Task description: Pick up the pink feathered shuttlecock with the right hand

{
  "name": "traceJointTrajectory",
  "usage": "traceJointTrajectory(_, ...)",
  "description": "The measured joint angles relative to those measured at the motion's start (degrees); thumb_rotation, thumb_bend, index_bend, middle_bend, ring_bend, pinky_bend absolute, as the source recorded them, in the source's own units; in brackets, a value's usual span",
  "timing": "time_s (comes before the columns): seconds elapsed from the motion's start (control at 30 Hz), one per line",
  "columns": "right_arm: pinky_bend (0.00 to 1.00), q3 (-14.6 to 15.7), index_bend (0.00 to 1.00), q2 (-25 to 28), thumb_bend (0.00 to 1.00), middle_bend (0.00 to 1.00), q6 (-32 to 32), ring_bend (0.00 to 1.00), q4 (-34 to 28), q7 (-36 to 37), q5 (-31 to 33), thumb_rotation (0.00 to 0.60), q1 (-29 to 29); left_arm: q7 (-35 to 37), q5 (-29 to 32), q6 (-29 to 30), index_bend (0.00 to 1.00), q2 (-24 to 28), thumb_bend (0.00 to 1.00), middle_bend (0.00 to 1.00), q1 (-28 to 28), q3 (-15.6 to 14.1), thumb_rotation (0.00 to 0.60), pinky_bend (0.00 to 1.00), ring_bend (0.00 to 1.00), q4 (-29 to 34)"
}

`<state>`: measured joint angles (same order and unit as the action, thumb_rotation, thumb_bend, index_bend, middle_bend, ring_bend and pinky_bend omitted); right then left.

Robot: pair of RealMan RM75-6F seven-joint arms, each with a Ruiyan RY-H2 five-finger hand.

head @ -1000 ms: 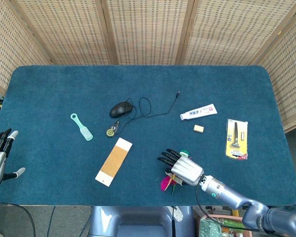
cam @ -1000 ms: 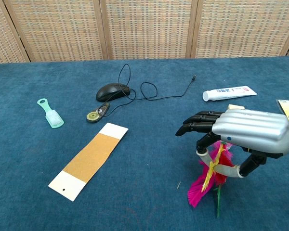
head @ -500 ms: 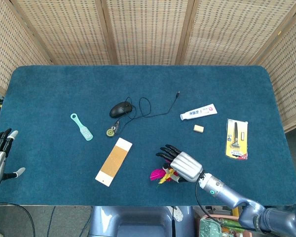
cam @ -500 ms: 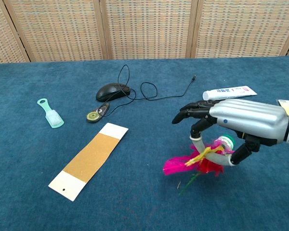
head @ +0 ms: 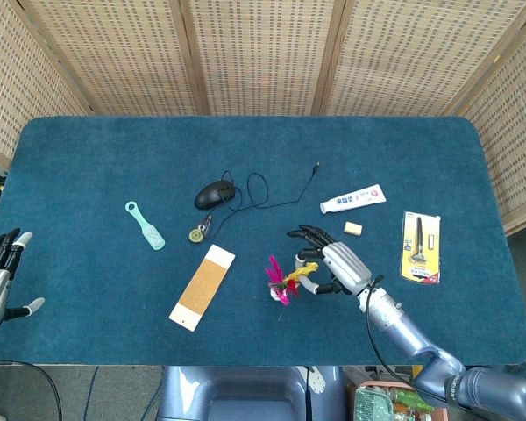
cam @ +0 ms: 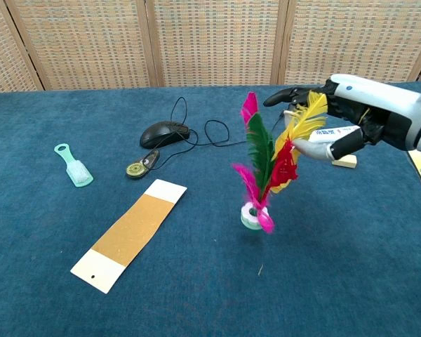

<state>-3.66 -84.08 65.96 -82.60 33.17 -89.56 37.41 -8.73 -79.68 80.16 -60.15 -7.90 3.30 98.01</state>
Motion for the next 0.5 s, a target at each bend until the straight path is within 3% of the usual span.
traceJointTrajectory(0.33,0.06,-0.4,0.65,1.0,0.46,0.13,-3.4,0.0,2.9,4.1,3.7,0.6,-1.0,-1.3,-0.6,0.3,0.0,-0.4,0.0,0.0,0.2,-0.5,0.6,0.0,0.0,0.5)
traceJointTrajectory(0.5,0.06,-0.8,0.65,0.4,0.46,0.13,-8.0,0.0,7.6,5.4,8.1,0.6,-1.2,-1.3,-1.0,0.6,0.0,-0.5,0.0,0.0,0.4,-0.8,0.6,0.0,0.0,0.6)
